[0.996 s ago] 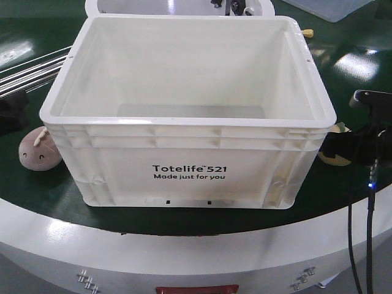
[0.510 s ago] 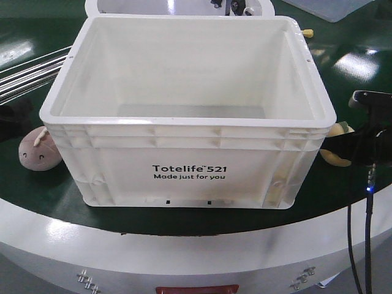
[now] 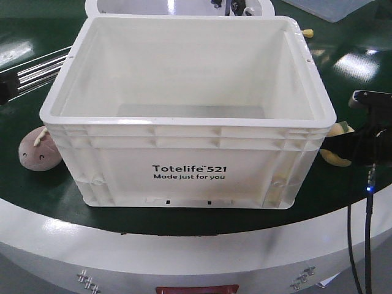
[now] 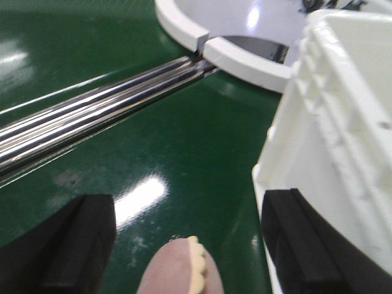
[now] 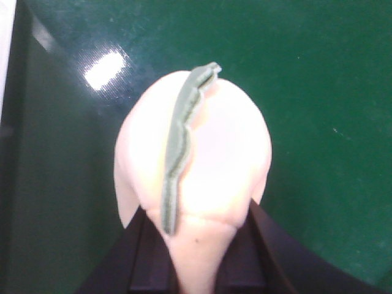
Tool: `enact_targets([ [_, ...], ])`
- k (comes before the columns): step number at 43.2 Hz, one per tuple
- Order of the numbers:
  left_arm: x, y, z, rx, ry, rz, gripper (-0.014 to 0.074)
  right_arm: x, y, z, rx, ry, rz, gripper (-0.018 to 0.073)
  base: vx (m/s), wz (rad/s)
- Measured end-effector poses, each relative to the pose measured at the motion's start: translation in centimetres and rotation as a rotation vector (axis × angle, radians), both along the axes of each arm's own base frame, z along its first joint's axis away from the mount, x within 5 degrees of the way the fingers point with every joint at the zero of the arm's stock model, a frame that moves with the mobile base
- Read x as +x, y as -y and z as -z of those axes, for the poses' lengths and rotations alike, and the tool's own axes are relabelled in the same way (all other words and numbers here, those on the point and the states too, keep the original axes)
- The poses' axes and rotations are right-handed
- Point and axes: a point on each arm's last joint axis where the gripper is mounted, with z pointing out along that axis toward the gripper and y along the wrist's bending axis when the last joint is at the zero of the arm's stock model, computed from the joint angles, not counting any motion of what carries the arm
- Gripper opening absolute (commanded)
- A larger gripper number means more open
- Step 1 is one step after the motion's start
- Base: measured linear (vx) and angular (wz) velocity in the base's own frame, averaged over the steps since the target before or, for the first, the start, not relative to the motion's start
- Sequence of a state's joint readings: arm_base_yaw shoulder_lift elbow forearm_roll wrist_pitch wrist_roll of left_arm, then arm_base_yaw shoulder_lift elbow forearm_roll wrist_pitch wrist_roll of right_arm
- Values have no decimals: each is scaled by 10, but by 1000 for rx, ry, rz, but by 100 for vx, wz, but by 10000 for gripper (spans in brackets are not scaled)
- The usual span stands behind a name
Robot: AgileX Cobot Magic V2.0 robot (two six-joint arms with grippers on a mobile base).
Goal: Place moving items into box and shelve
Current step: 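Grasp the pink plush with left gripper, yellow plush with right, then lift both plush toys up over the tote rim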
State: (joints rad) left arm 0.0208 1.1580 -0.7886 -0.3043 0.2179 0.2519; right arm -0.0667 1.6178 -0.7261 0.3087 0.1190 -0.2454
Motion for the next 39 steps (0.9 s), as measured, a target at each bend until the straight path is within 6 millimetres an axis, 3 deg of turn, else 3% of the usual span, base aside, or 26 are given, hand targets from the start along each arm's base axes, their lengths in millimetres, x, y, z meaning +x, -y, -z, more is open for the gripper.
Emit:
enact_targets([
  [6, 17, -4, 14, -2, -68, -10, 593, 0, 0, 0, 0, 0, 0, -7, 0, 0],
  [7, 37, -3, 58, -13, -262, 4, 593, 0, 0, 0, 0, 0, 0, -7, 0, 0],
  [8, 38, -3, 63, -14, -281, 5, 593, 0, 0, 0, 0, 0, 0, -7, 0, 0],
  [26, 56, -3, 112, -40, -450, -4, 519, 0, 0, 0, 0, 0, 0, -7, 0, 0],
  [32, 60, -3, 120, -57, -467, -15, 391, 0, 0, 0, 0, 0, 0, -7, 0, 0],
  [37, 61, -2, 124, -68, -481, -20, 219, 0, 0, 0, 0, 0, 0, -7, 0, 0],
  [38, 61, -2, 124, -69, -481, -20, -9, 0, 0, 0, 0, 0, 0, -8, 0, 0],
  [39, 63, -2, 124, -71, -486, -19, -9, 0, 0, 0, 0, 0, 0, -8, 0, 0],
])
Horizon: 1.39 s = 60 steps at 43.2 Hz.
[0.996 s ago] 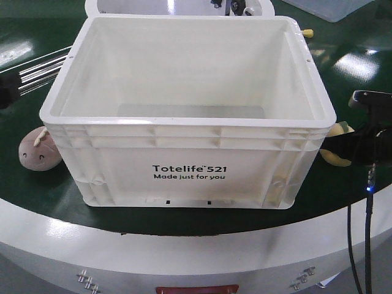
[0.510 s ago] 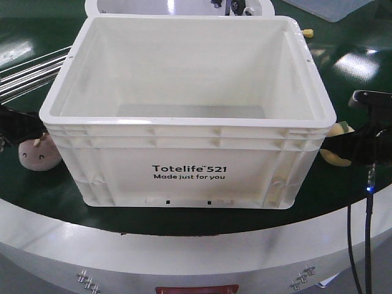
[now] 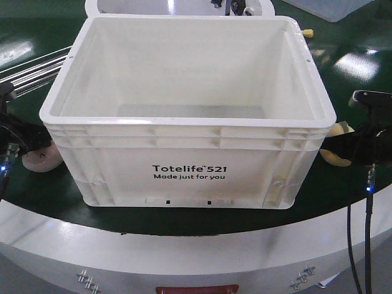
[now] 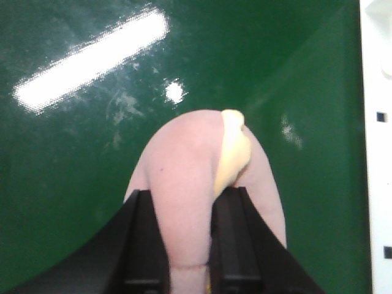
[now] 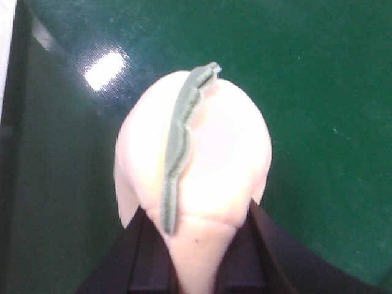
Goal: Place moving items into box and shelve
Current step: 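Lift both plush toys up over the tote rim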
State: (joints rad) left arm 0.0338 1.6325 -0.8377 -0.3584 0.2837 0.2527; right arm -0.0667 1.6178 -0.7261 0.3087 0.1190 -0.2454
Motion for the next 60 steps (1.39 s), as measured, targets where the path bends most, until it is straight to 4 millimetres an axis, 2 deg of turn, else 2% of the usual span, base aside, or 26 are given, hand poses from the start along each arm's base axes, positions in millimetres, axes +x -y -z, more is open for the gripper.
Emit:
enact_targets([
  [13, -1, -1, -7, 6, 35, -3, -8, 1, 1, -3, -15, 24, -6, -8, 0, 0],
  [21, -2, -2, -21, 23, 120, -15, -8, 0, 1, -19, -33, 97, -7, -8, 0, 0],
  [30, -5, -5, -53, 49, 292, -41, -7, -5, 2, -48, -76, 221, -26, -8, 0, 0],
  [31, -16, -7, -94, 71, 488, -69, -7, -18, 3, -94, -159, 422, -53, -8, 0, 0],
  [34, -20, -8, -105, 76, 541, -76, -7, -24, 3, -108, -180, 483, -54, -8, 0, 0],
  [44, -33, -9, -133, 87, 675, -97, -7, -41, 3, -139, -223, 621, -51, -8, 0, 0],
  [53, -42, -1, -148, 103, 740, -55, -7, -51, -2, -154, -257, 679, -84, -8, 0, 0],
  [59, -44, 17, -149, 119, 754, 39, -7, -52, -18, -156, -261, 702, -162, -7, 0, 0],
  [60, -49, 60, -151, 72, 780, 198, -7, -58, -73, -161, -193, 787, -369, -6, 0, 0],
])
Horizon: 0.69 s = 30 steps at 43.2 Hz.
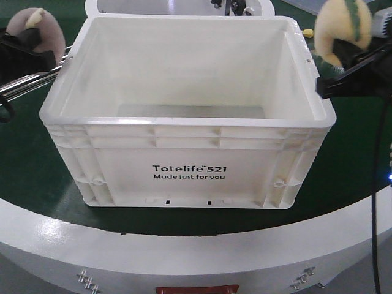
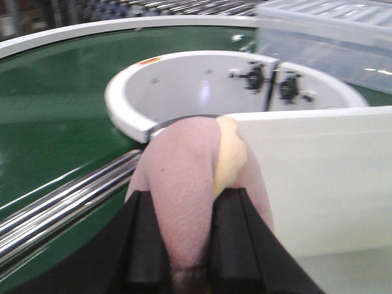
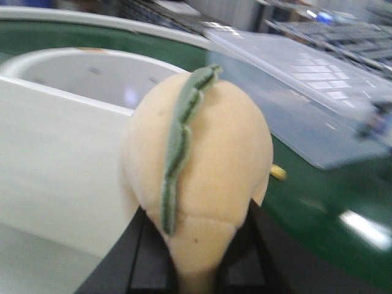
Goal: Place moving items into box and shelve
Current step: 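Lift both plush toys up over the tote rim, then open both grippers to drop the plush toys into the tote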
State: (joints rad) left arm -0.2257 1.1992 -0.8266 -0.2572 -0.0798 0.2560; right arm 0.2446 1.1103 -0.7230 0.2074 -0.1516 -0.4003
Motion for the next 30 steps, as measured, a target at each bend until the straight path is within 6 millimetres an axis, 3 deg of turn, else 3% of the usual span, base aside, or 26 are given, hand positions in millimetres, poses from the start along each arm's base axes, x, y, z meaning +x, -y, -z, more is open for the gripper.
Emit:
enact_targets([
  [12, -3, 40, 2, -4, 45, 132, -3, -12, -48, -3, 16, 60, -191, -2, 0, 0],
  [23, -7, 61, 5, -9, 65, 201, 94, -11, -62, 0, 35, 87, -228, 93, 0, 0],
  [27, -8, 63, 3, -13, 78, 204, 165, -11, -63, 0, 60, 85, -225, 175, 0, 0],
  [28, -8, 63, 3, -13, 81, 205, 423, -11, -63, 0, 65, 84, -224, 493, 0, 0],
  [30, -8, 64, 3, -14, 85, 206, 459, -11, -62, -1, 108, 75, -216, 546, 0, 0],
])
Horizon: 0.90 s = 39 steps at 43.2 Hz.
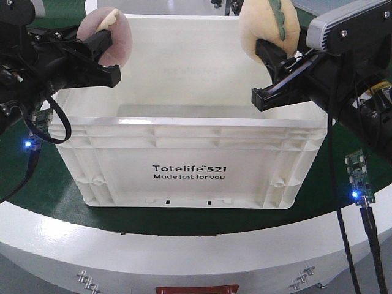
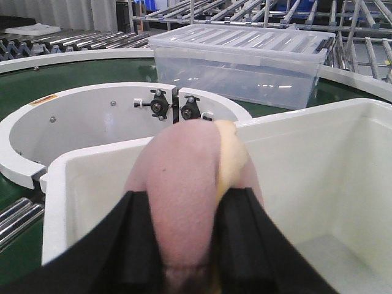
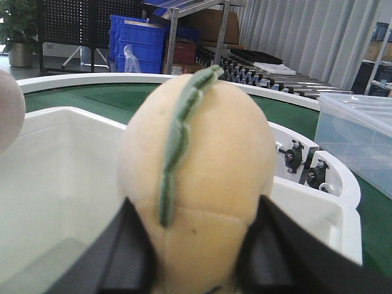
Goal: Place moving items into box and shelve
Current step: 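Open both grippers to drop the plush toys into the tote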
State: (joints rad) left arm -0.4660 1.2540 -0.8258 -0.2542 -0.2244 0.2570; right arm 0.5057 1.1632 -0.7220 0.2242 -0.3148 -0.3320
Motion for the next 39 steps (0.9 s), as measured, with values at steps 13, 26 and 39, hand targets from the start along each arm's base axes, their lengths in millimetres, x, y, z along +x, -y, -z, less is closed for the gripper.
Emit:
enact_targets([
  [13, 0, 0, 0, 0, 0, 0, 534, 0, 1, 0, 36, -19, 13, 714, 0, 0],
  [26, 1, -3, -1, 10, 12, -10, 533, 0, 1, 0, -3, -2, 13, 674, 0, 0],
  [39, 3, -63, -12, -34, -43, -213, 533, 17, 45, 5, 66, -75, 257, 611, 0, 0],
])
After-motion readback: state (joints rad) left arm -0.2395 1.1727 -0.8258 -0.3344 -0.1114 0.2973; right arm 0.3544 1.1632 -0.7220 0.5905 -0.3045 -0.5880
